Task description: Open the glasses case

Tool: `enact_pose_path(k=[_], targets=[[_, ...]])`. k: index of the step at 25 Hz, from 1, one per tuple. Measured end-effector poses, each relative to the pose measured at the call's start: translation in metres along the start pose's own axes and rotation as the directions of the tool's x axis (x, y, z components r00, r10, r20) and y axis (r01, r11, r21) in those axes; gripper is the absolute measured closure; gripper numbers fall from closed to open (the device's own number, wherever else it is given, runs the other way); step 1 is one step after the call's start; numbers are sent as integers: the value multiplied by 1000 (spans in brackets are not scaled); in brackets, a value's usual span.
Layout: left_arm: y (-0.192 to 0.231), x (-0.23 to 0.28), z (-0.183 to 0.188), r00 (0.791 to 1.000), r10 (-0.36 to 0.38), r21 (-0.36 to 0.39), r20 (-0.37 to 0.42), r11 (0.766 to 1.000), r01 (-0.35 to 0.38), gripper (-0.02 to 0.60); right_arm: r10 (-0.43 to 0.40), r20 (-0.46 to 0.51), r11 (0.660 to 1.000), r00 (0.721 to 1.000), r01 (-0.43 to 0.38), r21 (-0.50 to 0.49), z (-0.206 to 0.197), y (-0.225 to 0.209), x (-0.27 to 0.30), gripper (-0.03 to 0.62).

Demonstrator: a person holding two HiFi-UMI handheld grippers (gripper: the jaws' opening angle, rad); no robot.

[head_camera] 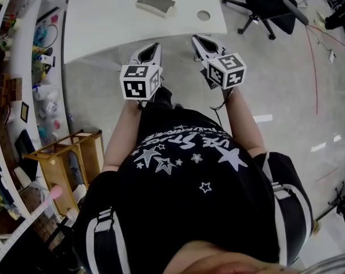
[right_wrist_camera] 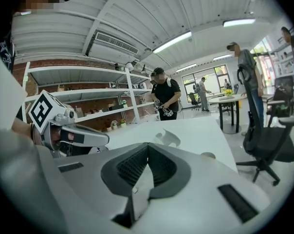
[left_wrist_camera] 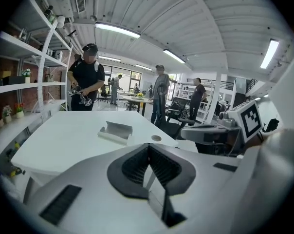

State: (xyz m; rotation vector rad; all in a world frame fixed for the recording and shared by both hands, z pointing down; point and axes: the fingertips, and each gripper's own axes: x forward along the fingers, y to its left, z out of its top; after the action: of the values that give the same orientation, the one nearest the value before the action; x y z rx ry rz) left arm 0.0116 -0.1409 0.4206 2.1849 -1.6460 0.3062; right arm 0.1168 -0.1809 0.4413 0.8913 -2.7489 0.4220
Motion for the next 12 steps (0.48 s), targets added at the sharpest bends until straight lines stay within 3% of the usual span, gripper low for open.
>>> enact_pose_path(k=[12], targets=[[1, -31, -3, 999, 5, 3, 40, 1000, -6, 569, 37, 3, 999, 999, -38, 30, -15, 29, 5, 585]])
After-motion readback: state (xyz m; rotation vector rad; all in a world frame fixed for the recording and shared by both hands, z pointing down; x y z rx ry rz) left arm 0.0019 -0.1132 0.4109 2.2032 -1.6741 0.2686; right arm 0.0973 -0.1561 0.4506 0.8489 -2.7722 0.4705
